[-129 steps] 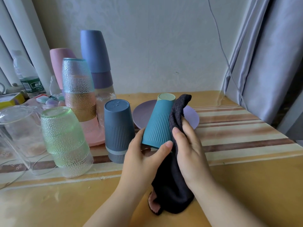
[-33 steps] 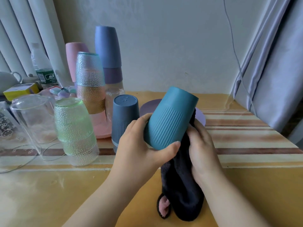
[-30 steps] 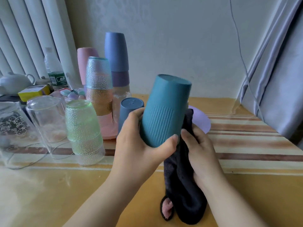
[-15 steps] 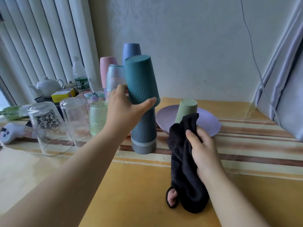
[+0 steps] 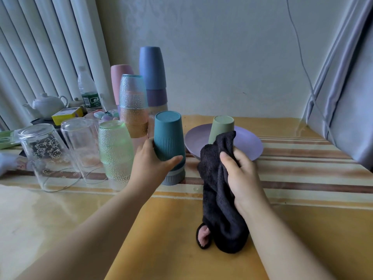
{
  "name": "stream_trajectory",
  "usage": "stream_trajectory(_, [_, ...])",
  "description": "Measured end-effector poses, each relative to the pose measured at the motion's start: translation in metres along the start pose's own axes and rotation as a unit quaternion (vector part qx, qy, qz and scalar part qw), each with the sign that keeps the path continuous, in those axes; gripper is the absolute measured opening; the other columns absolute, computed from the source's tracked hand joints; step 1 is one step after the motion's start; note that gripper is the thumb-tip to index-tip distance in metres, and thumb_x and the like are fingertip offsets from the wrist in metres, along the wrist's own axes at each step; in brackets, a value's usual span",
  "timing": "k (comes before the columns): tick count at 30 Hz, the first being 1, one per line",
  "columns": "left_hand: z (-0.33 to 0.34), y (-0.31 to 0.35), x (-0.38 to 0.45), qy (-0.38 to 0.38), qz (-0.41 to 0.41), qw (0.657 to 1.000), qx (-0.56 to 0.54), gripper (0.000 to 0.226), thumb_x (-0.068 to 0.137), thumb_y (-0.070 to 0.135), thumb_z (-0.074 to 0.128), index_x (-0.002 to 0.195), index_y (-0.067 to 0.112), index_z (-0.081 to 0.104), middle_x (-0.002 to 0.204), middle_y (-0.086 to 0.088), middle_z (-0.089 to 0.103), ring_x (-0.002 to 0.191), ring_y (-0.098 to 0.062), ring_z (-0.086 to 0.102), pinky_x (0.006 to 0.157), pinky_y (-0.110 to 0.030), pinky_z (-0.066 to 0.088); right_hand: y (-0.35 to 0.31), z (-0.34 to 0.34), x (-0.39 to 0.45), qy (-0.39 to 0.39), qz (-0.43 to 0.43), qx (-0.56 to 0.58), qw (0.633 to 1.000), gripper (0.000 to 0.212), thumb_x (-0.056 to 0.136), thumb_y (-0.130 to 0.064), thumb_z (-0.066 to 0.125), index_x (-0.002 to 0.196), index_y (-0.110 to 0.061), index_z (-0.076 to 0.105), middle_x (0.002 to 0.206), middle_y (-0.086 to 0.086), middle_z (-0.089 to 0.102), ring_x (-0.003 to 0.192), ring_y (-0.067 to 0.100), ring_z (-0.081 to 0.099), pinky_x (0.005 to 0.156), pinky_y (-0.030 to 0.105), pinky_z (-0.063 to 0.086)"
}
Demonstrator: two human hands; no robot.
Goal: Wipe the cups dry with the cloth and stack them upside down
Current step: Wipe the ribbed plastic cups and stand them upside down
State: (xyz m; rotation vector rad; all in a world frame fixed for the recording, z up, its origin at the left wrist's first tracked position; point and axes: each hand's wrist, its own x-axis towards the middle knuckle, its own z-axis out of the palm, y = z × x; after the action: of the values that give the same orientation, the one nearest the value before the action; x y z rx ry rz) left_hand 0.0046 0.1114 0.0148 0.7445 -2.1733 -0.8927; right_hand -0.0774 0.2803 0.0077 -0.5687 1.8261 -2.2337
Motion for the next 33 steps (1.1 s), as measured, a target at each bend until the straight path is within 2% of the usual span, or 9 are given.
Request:
stream_trajectory(4, [0.0, 0.001, -0.016, 0.054, 0.026, 0.998, 0.017, 0.082, 0.073, 0.034, 0.081, 0.138, 0.009, 0.039, 0.132, -0.011, 0.045, 0.121, -0.027, 0.047, 0.099, -0.036, 0.042, -0.003, -0.004, 0.002, 0.009, -0.005, 0.009, 1.0, 0.023, 0.093, -0.016, 0.053, 0.111, -0.022, 0.066, 0.102, -0.002, 0.072, 0.098, 0.018, 0.067, 0.092, 0.043, 0.051])
stream_trajectory(7, [0.006, 0.009, -0.04, 0.149, 0.244, 0.956, 0.059, 0.048, 0.083, 0.033, 0.064, 0.118, 0.008, 0.045, 0.11, -0.018, 0.052, 0.101, -0.03, 0.053, 0.086, -0.035, 0.048, -0.008, -0.012, 0.006, 0.059, -0.008, 0.018, 0.998, 0.02, 0.094, -0.017, 0.052, 0.105, -0.026, 0.067, 0.097, -0.005, 0.073, 0.093, 0.014, 0.068, 0.084, 0.035, 0.054])
stream_trajectory(10, [0.023, 0.022, -0.047, 0.031, 0.341, 0.937, 0.066, 0.026, 0.085, 0.026, 0.055, 0.107, 0.011, 0.051, 0.093, -0.008, 0.057, 0.078, -0.018, 0.054, 0.066, -0.019, 0.042, -0.006, -0.024, 0.015, 0.17, -0.024, -0.002, 0.985, 0.016, 0.091, -0.019, 0.053, 0.103, -0.028, 0.058, 0.094, -0.006, 0.066, 0.088, 0.014, 0.062, 0.083, 0.035, 0.05])
stream_trajectory(14, [0.052, 0.052, -0.024, -0.113, 0.153, 0.982, 0.012, 0.04, 0.089, 0.016, 0.062, 0.127, 0.007, 0.052, 0.119, -0.005, 0.058, 0.104, -0.02, 0.058, 0.09, -0.03, 0.049, -0.002, -0.035, 0.023, 0.224, -0.019, -0.011, 0.974, 0.018, 0.089, -0.018, 0.054, 0.107, -0.022, 0.053, 0.096, -0.004, 0.062, 0.086, 0.014, 0.058, 0.078, 0.03, 0.044])
stream_trajectory(19, [0.09, 0.079, 0.019, -0.146, -0.041, 0.988, -0.034, 0.058, 0.084, 0.023, 0.073, 0.128, 0.014, 0.035, 0.1, 0.005, 0.04, 0.097, -0.017, 0.043, 0.068, -0.024, 0.037, 0.003, -0.04, 0.029, 0.251, -0.012, -0.019, 0.968, 0.019, 0.088, -0.017, 0.055, 0.106, -0.024, 0.057, 0.102, -0.002, 0.065, 0.095, 0.017, 0.061, 0.085, 0.032, 0.047])
stream_trajectory(22, [0.112, 0.083, 0.038, -0.158, -0.119, 0.977, -0.08, 0.091, 0.074, 0.028, 0.081, 0.141, 0.008, 0.025, 0.119, -0.004, 0.046, 0.113, -0.027, 0.052, 0.086, -0.036, 0.05, 0.006, -0.042, 0.032, 0.253, 0.002, -0.01, 0.967, 0.02, 0.088, -0.019, 0.055, 0.106, -0.028, 0.057, 0.102, -0.006, 0.065, 0.096, 0.016, 0.061, 0.086, 0.033, 0.048])
stream_trajectory(25, [0.129, 0.08, 0.051, -0.167, -0.163, 0.97, -0.066, 0.098, 0.063, 0.034, 0.084, 0.141, 0.013, 0.028, 0.123, -0.005, 0.051, 0.112, -0.028, 0.056, 0.091, -0.045, 0.054, 0.004, -0.041, 0.031, 0.252, 0.009, -0.006, 0.968, 0.021, 0.088, -0.019, 0.055, 0.106, -0.029, 0.057, 0.102, -0.008, 0.065, 0.096, 0.013, 0.061, 0.087, 0.031, 0.047])
stream_trajectory(29, [0.139, 0.073, 0.06, -0.208, -0.144, 0.965, -0.063, 0.085, 0.039, 0.038, 0.079, 0.116, 0.014, 0.053, 0.109, -0.01, 0.065, 0.094, -0.03, 0.067, 0.08, -0.047, 0.059, 0.003, -0.04, 0.031, 0.25, 0.01, -0.017, 0.968, 0.02, 0.088, -0.02, 0.056, 0.106, -0.028, 0.056, 0.1, -0.008, 0.064, 0.095, 0.013, 0.06, 0.085, 0.03, 0.046])
stream_trajectory(33, [0.136, 0.08, 0.049, -0.17, -0.104, 0.978, -0.064, 0.068, 0.043, 0.04, 0.064, 0.105, 0.013, 0.05, 0.103, -0.011, 0.064, 0.09, -0.027, 0.065, 0.071, -0.038, 0.055, 0.003, -0.039, 0.031, 0.252, 0.013, -0.022, 0.968, 0.022, 0.088, -0.02, 0.056, 0.11, -0.025, 0.057, 0.104, -0.004, 0.065, 0.097, 0.016, 0.06, 0.089, 0.034, 0.048])
